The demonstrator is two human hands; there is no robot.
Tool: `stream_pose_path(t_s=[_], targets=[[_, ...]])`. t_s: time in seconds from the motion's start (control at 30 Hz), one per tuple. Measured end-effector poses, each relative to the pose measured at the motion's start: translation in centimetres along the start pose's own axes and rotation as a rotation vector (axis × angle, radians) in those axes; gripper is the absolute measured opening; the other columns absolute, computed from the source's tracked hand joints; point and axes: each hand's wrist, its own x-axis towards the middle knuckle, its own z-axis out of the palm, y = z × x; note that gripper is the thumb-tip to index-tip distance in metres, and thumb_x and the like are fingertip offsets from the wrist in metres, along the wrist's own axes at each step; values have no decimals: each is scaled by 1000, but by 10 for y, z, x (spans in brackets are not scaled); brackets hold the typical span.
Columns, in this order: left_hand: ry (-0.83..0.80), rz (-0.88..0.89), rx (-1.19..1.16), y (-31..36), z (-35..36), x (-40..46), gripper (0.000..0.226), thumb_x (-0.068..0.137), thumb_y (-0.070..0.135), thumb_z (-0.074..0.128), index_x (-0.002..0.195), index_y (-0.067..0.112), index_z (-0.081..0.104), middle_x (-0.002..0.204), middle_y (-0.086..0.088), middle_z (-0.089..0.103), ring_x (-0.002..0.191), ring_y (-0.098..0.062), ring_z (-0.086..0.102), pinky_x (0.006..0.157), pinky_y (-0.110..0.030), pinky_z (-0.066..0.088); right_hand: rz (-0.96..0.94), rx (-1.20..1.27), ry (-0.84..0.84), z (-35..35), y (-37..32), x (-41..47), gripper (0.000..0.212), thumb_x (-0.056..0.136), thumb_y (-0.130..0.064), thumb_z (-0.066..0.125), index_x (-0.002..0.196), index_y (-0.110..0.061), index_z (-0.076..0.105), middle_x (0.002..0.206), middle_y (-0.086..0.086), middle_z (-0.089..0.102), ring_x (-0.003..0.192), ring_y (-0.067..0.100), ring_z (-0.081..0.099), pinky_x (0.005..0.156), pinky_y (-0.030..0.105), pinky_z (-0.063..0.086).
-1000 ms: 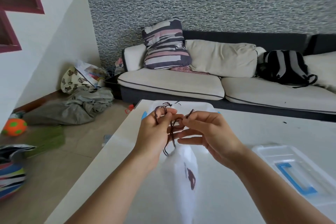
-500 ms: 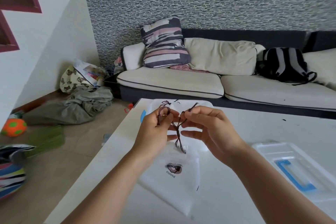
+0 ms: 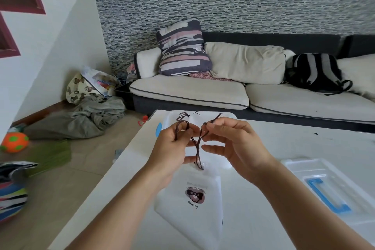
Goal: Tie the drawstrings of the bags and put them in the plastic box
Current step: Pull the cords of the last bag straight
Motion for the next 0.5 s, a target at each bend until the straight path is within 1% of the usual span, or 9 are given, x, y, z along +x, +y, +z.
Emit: stream_pose_path(t_s=[0.13,0.2,0.27,0.37,0.4,0.43,0.47,0.5], targets=[[-30,-23,-92,1,1,0,22,106,17,48,109,6,66,103,-3,76,103,-22,71,80,-58,60,22,41,-30,0,0,-1,12,82,-14,68,71,-10,68,89,14,67,83,24,64,76,37,55],[-64,-40,-161,2,2,-1,21,106,17,49,108,5,66,100,-4,75,97,-22,72,79,-56,60,28,48,-42,0,0,-1,13,84,-14,68,71,-11,69,91,14,66,86,26,62,77,36,55],[-78,-39,-199,3,3,-2,20,105,16,49,104,7,67,100,-3,76,91,-21,72,70,-45,61,-1,36,1,-2,1,2,16,84,-14,67,68,-15,71,89,10,69,85,21,63,80,36,52],[-74,-13,-244,5,3,-1,21,105,13,48,94,16,67,99,0,77,80,-15,66,56,-26,50,-35,-13,104,-11,4,7,29,86,-7,65,61,-19,70,85,3,70,89,18,62,87,35,46],[-81,-5,-287,7,2,0,22,104,12,48,92,17,66,101,-3,77,77,-14,64,53,-23,46,-14,-34,91,-14,6,8,27,82,-7,65,58,-19,68,88,4,70,93,19,63,92,36,46],[-95,-2,-337,9,1,1,23,104,10,47,92,16,66,103,-7,77,74,-13,62,52,-21,43,35,-44,30,-16,9,8,21,76,-7,64,57,-16,64,94,7,72,100,20,64,98,36,47],[-114,-2,-381,10,1,1,22,104,9,47,93,15,65,103,-9,76,70,-11,60,52,-20,42,99,-37,-69,-16,14,8,13,73,-8,62,60,-8,61,103,11,71,106,21,65,104,37,46],[-130,-3,-412,12,1,1,22,104,8,46,94,14,65,102,-9,76,66,-10,59,51,-19,42,150,-38,-184,-16,19,7,14,72,-8,62,67,4,57,108,14,69,112,21,65,111,40,43]])
